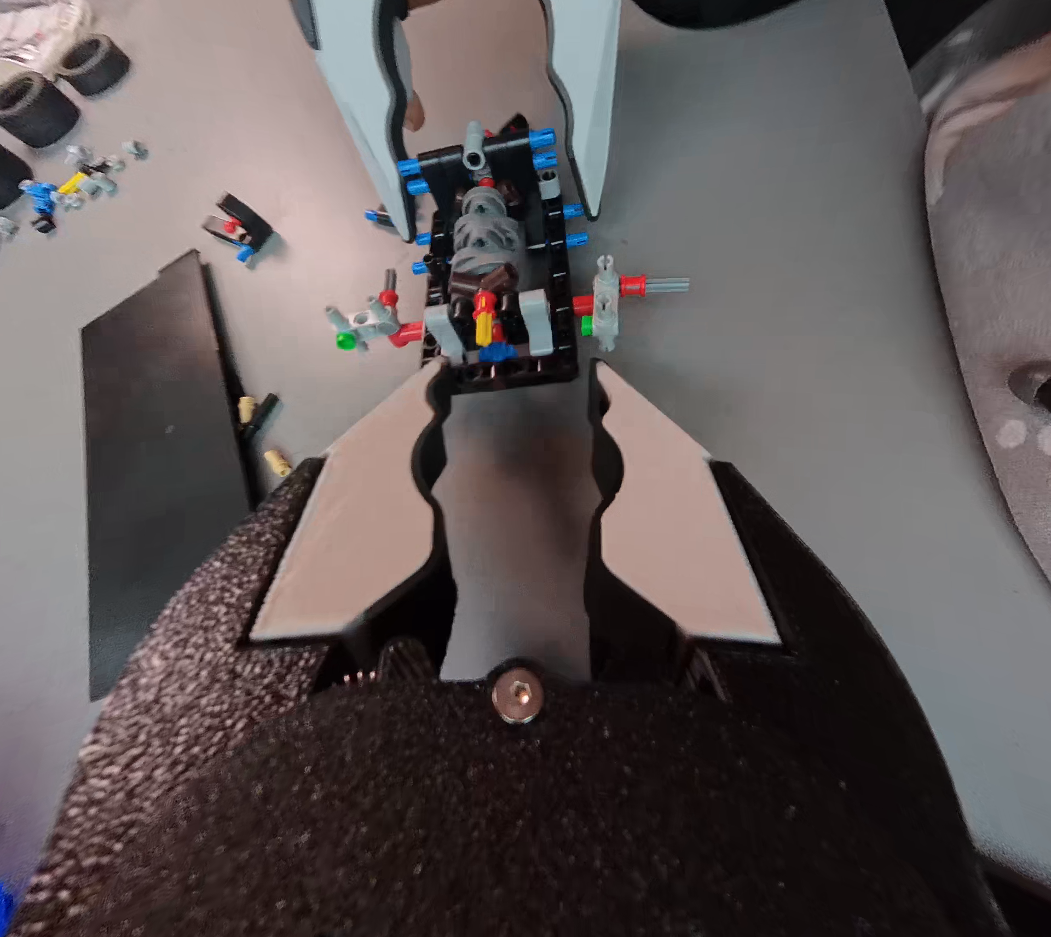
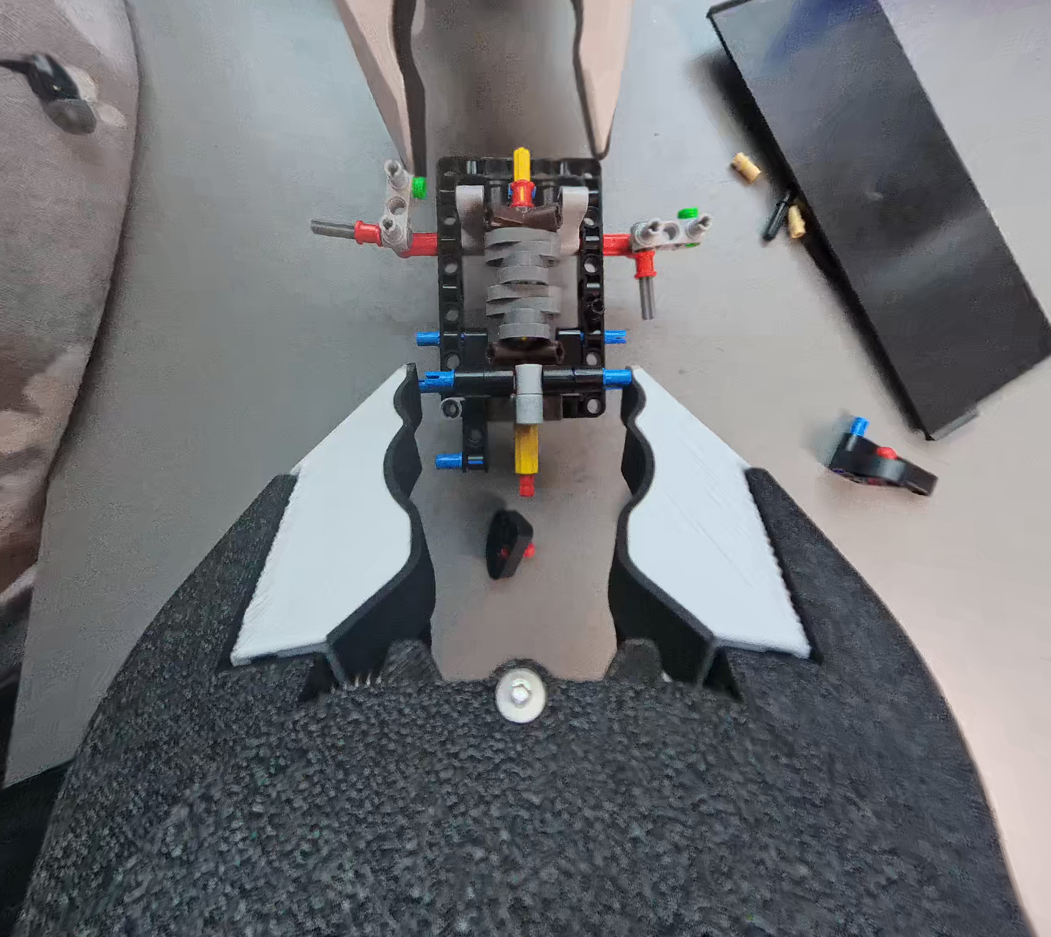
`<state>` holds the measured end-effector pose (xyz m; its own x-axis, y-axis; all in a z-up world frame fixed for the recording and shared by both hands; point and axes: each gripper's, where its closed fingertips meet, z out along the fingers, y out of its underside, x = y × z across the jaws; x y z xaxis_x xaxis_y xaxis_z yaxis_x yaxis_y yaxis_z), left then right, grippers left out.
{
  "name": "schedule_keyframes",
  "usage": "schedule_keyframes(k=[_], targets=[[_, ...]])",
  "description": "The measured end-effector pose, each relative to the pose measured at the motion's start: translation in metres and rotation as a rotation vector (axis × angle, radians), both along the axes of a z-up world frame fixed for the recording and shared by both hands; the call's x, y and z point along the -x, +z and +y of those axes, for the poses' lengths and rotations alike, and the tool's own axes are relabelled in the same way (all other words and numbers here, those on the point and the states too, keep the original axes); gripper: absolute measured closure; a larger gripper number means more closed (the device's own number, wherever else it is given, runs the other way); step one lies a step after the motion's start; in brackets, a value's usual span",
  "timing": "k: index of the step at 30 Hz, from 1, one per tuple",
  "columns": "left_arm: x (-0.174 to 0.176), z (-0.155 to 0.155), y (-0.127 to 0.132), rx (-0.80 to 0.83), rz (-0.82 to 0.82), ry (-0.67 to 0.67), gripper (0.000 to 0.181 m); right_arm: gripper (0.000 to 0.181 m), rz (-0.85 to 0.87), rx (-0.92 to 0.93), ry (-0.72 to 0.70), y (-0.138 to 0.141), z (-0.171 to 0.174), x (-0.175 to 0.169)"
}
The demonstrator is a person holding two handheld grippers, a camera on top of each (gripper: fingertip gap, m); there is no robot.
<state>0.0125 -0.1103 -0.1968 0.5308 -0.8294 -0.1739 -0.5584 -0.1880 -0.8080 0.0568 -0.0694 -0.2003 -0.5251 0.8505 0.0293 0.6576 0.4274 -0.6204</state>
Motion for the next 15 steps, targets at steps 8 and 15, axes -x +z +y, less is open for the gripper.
schedule_keyframes(k=[8,15], targets=[[0.046,0.036,0.046,-0.104,-0.272,0.275,0.104,0.11,0.069,-0.147,-0.438,0.037,0.13,-0.078],[0.091,0.053,0.033,-0.04,-0.245,0.498,0.108,0.11,-0.068,-0.134,-0.734,0.0,0.231,-0.166]])
